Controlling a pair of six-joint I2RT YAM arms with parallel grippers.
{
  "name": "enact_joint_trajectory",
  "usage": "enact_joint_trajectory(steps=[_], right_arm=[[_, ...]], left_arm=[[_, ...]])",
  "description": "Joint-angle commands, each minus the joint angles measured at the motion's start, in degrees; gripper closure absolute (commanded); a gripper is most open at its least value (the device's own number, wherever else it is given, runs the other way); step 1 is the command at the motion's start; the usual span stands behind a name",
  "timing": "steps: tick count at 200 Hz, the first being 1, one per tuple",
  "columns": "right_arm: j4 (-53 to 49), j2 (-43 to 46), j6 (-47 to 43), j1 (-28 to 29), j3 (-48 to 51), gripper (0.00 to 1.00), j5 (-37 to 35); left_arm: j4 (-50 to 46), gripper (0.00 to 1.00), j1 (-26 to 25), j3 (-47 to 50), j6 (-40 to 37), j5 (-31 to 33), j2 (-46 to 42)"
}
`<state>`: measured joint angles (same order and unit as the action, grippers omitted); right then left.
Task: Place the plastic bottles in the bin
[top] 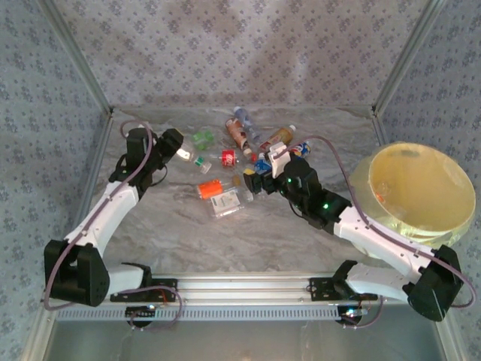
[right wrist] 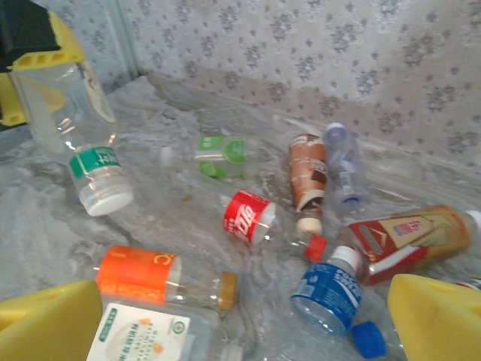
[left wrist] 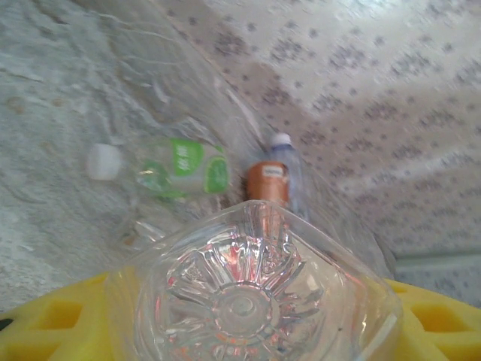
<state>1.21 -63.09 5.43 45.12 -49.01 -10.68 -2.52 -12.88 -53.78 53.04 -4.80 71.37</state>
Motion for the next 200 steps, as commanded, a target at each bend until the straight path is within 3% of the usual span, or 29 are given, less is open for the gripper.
enact_joint_trajectory(steps=[1,68,103,127,151,200], right_arm=[[0.8,-1.4,1.7,-2.4,-1.7,0.00,11.9],[-2.3,-11.0,4.3,-2.6,-9.8,0.00,28.6],[-3.4,-16.0,7.0,-2.1,-13.0,0.00,26.7],[-2.8,-17.8,8.9,-2.1,-14.0,0.00,29.4],[-1.7,-19.0,9.6,-2.2,-14.3,0.08,31.6],[-1.1,-18.4,9.9,-2.9,-13.5,0.34,34.4]], left_arm=[[3.0,0.56,-1.7,-1.9,-5.9,-7.0,-1.0],[9.7,0.57,-7.3,-5.3,-7.8,-20.4,1.4],[13.2,0.56,-10.0,-6.0,-7.4,-22.6,2.5],[13.6,0.56,-11.0,-6.7,-7.4,-23.4,3.5],[15.3,0.56,-11.5,-7.1,-6.5,-25.3,4.6],[14.9,0.56,-12.2,-8.0,-7.0,-26.2,5.6]])
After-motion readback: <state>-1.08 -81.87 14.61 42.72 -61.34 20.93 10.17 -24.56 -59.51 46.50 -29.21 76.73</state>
